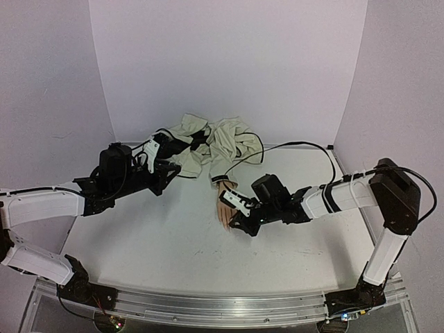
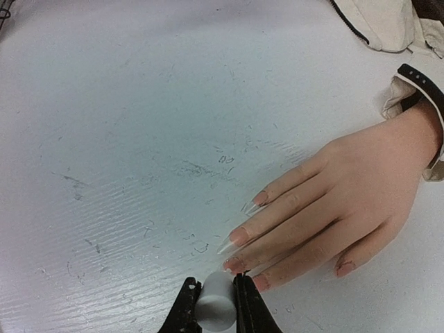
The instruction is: Paint the nails
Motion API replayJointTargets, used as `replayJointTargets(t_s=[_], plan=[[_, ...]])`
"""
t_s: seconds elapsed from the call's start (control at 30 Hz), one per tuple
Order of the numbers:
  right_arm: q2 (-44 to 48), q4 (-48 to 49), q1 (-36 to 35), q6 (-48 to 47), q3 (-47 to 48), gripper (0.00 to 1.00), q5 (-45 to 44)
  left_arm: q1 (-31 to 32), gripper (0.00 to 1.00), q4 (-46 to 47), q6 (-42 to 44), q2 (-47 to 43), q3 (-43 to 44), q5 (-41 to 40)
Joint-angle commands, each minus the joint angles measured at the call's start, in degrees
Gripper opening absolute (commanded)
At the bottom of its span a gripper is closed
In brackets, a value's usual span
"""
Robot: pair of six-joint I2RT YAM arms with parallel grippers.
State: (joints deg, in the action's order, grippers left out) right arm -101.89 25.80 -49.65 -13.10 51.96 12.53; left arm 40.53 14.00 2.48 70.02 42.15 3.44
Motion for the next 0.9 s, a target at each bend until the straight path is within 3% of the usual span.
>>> replayJointTargets(t_s=[0.0, 0.87], plan=[[-0.5, 1.3, -0.4, 0.8, 1.9, 0.0, -1.5, -0.3, 0.0, 3.4, -0.6, -2.0, 0.7, 0.8], [-2.6, 0.1, -0.4, 0.2, 3.5, 0.0, 0.5, -0.3, 0.0, 3.4, -0.5, -1.8, 0.7, 0.6]])
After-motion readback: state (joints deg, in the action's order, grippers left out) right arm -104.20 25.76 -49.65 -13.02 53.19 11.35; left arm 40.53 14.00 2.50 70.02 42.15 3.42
